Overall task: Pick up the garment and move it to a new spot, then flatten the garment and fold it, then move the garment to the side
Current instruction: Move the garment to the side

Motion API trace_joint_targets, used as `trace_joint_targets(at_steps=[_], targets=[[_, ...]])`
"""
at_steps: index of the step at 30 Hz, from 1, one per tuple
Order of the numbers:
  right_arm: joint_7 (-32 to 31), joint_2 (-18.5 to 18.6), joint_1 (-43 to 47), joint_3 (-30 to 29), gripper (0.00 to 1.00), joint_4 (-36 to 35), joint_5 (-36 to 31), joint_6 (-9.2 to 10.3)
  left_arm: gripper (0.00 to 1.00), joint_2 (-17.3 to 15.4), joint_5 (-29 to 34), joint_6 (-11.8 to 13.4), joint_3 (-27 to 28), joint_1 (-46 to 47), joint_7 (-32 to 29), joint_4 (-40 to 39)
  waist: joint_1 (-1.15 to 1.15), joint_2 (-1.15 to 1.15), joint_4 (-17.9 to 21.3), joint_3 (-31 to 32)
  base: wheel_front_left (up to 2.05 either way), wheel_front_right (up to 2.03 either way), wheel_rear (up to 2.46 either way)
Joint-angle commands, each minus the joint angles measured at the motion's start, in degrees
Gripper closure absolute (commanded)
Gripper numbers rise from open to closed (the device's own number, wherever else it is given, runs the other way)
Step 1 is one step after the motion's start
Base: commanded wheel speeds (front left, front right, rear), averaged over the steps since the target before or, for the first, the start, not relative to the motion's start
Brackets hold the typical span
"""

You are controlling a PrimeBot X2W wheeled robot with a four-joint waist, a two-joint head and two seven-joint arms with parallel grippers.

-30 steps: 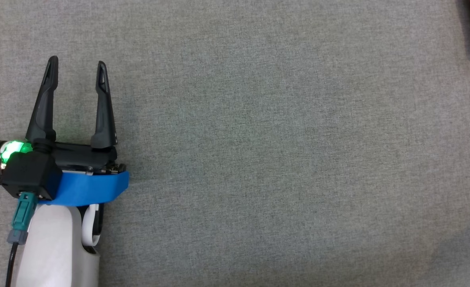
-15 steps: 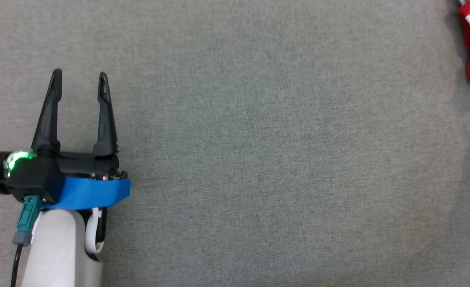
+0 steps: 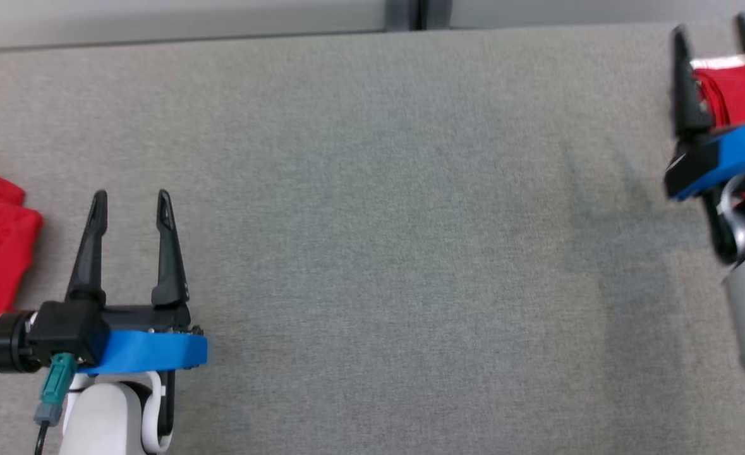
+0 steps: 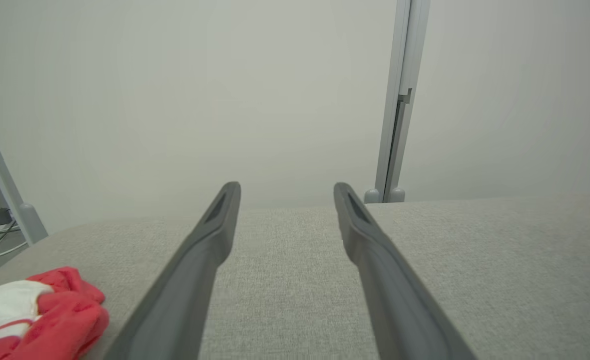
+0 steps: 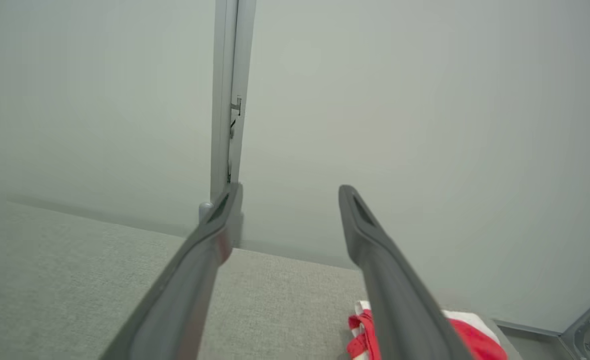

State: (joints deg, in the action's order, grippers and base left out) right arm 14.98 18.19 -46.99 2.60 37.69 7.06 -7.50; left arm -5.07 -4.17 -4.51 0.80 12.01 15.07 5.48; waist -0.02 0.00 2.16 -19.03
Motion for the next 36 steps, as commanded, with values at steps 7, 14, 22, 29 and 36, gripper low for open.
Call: trace_joint_targets(at_steps=[7, 14, 22, 29, 36], targets=[[0.29, -3.22, 9.60, 2.42, 0.00, -5.64, 2.81, 0.01, 0.00, 0.75, -0.71, 0.07, 0.38, -3.08, 0.14, 1.61, 0.02, 0.00, -1.44, 5.38, 0.00, 0.00, 0.00], [0.29, -5.50, 18.65, 1.60, 0.00, -11.29, 4.01, 0.01, 0.00, 1.15, -0.95, 0.13, 0.88, -5.66, 0.14, 3.04, 0.02, 0.00, -2.18, 8.94, 0.00, 0.00, 0.00], [0.30, -9.66, 29.69, -1.52, 0.00, -18.37, 3.04, 0.01, 0.00, 1.59, -0.96, 0.38, 0.79, -8.28, 0.14, 3.41, 0.02, 0.00, -2.41, 12.12, 0.00, 0.00, 0.00], [-0.67, -12.36, 37.11, -3.40, 0.00, -23.04, 1.08, 0.01, 0.00, 1.78, -0.93, 0.32, 0.31, -9.56, 0.14, 4.09, 0.02, 0.00, -2.47, 14.25, 0.00, 0.00, 0.00], [-2.03, -14.03, 42.35, -4.83, 0.00, -26.58, 0.22, 0.00, 0.00, 1.89, -0.54, 0.45, 0.37, -10.62, 0.14, 4.20, 0.02, 0.00, -2.39, 15.43, 0.00, 0.00, 0.00]])
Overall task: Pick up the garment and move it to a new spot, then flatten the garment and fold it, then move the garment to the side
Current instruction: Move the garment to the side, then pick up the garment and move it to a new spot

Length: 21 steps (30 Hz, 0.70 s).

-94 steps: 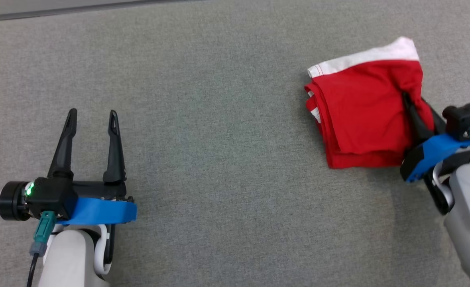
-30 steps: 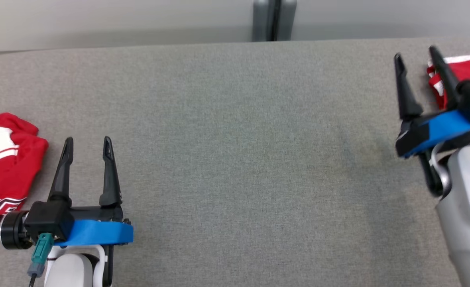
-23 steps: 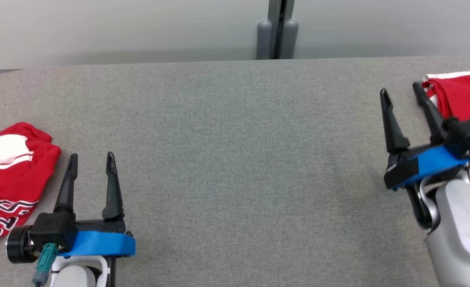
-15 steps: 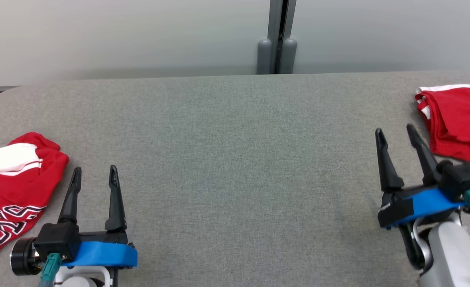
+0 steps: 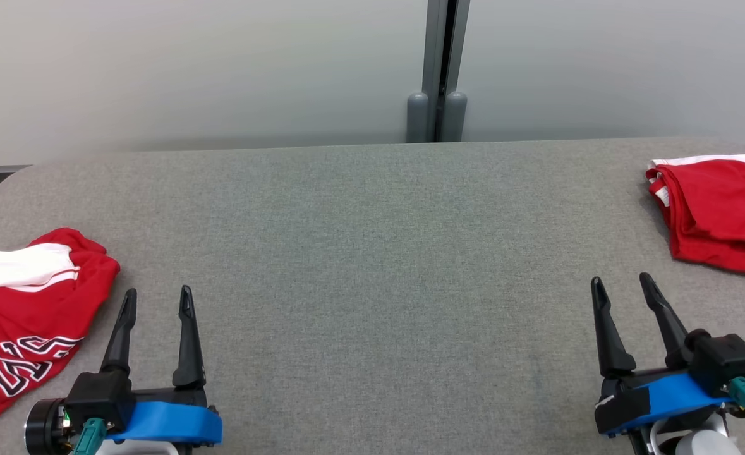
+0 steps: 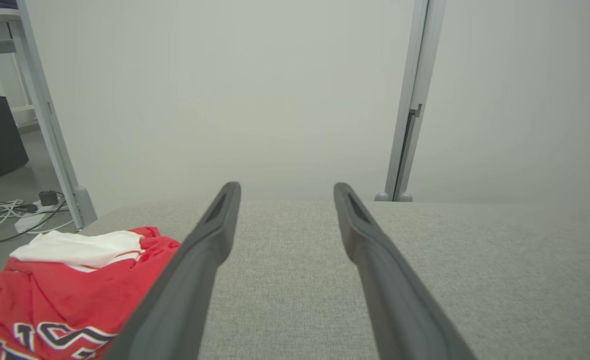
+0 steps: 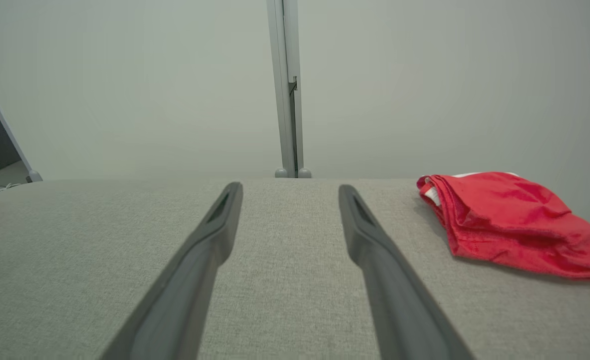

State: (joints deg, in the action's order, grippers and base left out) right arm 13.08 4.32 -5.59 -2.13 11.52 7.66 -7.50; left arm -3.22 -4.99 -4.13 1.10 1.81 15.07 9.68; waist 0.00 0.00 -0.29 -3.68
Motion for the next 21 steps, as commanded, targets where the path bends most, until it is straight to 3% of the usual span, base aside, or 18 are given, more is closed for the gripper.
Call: trace_joint_targets(at_steps=[1, 16, 21], targets=[[-0.30, -0.30, 1.36, -0.12, 0.00, -0.78, -0.54, 0.01, 0.00, 0.05, 0.39, 0.04, 0.03, -0.46, 0.14, 0.02, 0.00, 0.00, 0.09, 0.21, 0.00, 0.00, 0.00], [-2.03, -1.34, 3.28, -0.58, 0.00, -3.45, -0.98, 0.01, 0.00, 0.11, 0.43, -0.28, 0.40, -0.42, 0.14, 0.39, 0.00, 0.00, -0.54, 0.37, 0.00, 0.00, 0.00], [-1.77, -1.42, 2.74, -0.20, 0.00, -3.86, -0.94, 0.00, 0.00, 0.03, 0.44, -0.09, 0.98, 0.49, 0.14, 0.34, 0.00, 0.00, -2.55, -0.39, 0.00, 0.00, 0.00]])
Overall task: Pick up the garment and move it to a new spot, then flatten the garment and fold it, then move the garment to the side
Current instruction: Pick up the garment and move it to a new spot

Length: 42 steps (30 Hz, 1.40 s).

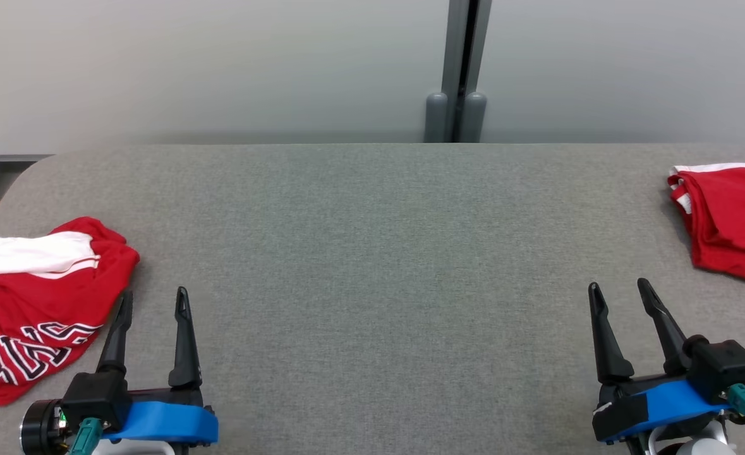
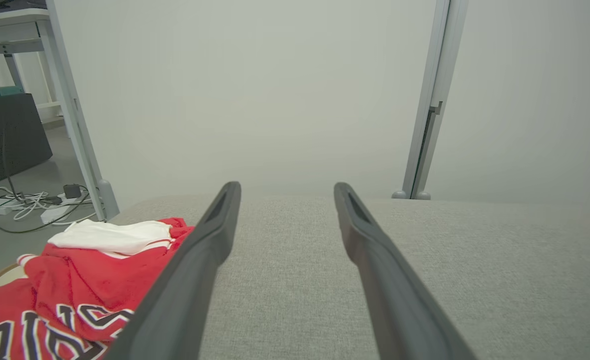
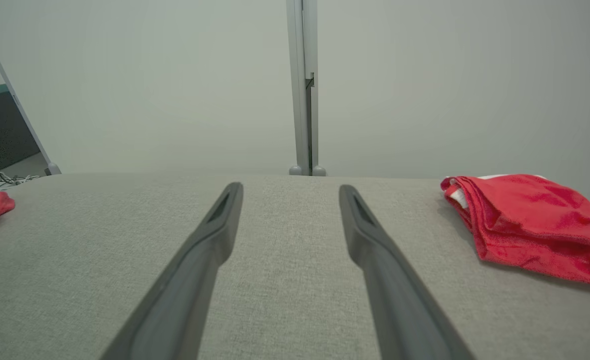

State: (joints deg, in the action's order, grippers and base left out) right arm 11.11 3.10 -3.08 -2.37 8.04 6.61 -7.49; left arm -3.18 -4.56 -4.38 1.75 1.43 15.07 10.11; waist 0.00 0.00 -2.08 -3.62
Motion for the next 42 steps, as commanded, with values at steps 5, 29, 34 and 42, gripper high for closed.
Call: trace_joint_targets(at_steps=[5, 29, 34, 42], targets=[[0.30, -0.19, -0.54, 0.37, 0.00, -0.19, 0.26, -0.01, 0.00, -0.14, -0.03, 0.26, 0.71, 1.52, 0.14, -0.15, 0.00, 0.00, -4.09, -1.25, 0.00, 0.00, 0.00], [-0.57, 1.25, -3.01, 0.01, 0.00, 1.17, -0.74, -0.01, 0.00, 0.11, -1.15, 1.10, 2.56, 0.52, 0.14, -0.73, 0.00, 0.00, -20.46, -2.92, 0.00, 0.00, 0.00], [-0.70, 1.30, -3.18, 0.36, 0.00, 1.19, -0.69, -0.01, 0.00, 0.15, -1.38, 1.17, 3.14, 0.88, 0.14, -0.71, 0.00, 0.00, -20.50, -3.33, 0.00, 0.00, 0.00], [-1.07, 2.50, -4.15, -0.08, 0.00, -0.10, -1.17, -0.01, 0.00, -1.44, -1.77, 0.85, 5.42, 5.60, 0.14, -0.45, 0.00, 0.00, -18.55, -5.08, 0.00, 0.00, 0.00]])
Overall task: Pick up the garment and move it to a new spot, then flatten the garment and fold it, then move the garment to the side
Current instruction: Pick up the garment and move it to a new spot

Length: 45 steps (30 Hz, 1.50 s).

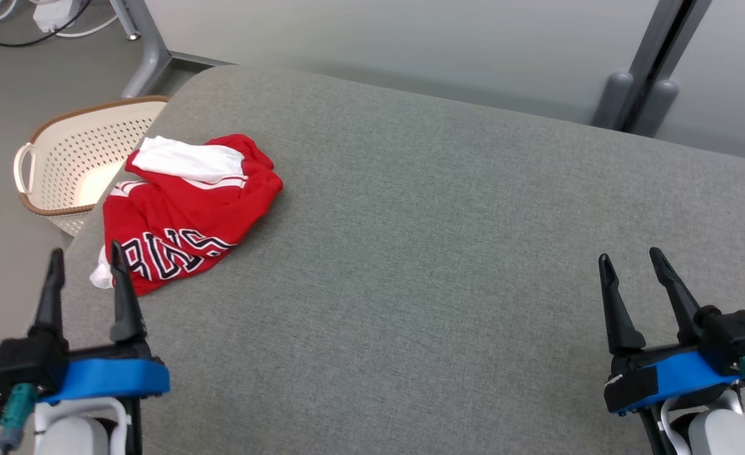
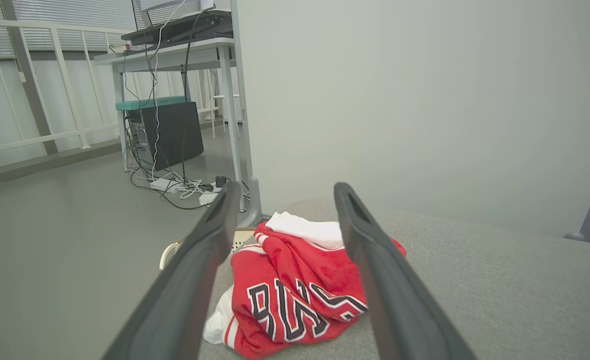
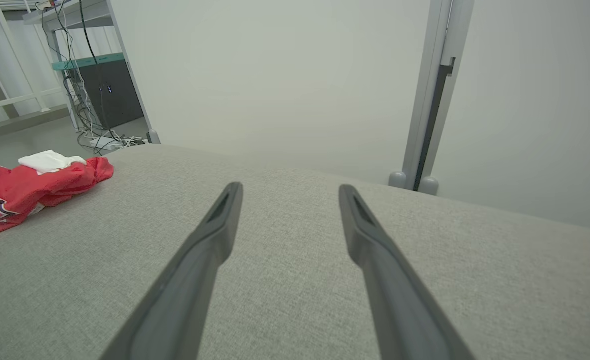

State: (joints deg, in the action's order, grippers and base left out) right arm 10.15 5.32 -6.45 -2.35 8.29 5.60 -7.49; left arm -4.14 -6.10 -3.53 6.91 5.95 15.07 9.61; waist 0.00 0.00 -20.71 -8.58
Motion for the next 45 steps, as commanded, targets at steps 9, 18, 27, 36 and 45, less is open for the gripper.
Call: trace_joint_targets(at_steps=[9, 18, 27, 36, 45], targets=[[-2.50, 2.64, -3.29, -1.23, 0.00, -5.68, -2.15, 0.00, 0.00, -6.54, -2.66, -0.30, 5.59, 15.86, 0.13, 4.43, 0.00, 0.00, 4.51, -6.91, 0.00, 0.00, 0.00], [-5.84, 4.86, -4.36, -3.94, 0.00, -14.50, -3.67, -0.01, 0.00, -13.29, -4.83, -1.37, 7.02, 30.94, -0.79, 17.03, 0.00, 0.00, 9.12, -16.24, 0.00, 0.00, 0.00], [-7.55, 5.77, -3.59, -5.39, 0.00, -19.85, -4.07, 0.00, 0.00, -15.76, -6.68, -3.05, 3.95, 38.78, -10.07, 35.25, 0.00, 0.00, 10.88, -21.18, 0.00, 0.00, 0.00], [-8.41, 6.24, -4.06, -6.16, 0.00, -21.33, -4.09, -0.01, 0.00, -14.25, -11.91, -4.10, 0.28, 40.37, -20.09, 45.83, 0.00, 0.00, 10.23, -21.94, 0.00, 0.00, 0.00], [-8.46, 5.95, -5.13, -4.96, 0.00, -20.97, -4.26, -0.01, 1.00, -14.31, -18.77, -4.11, -5.66, 39.12, -25.33, 47.59, 0.00, 0.00, 10.56, -21.65, 0.00, 0.00, 0.00]])
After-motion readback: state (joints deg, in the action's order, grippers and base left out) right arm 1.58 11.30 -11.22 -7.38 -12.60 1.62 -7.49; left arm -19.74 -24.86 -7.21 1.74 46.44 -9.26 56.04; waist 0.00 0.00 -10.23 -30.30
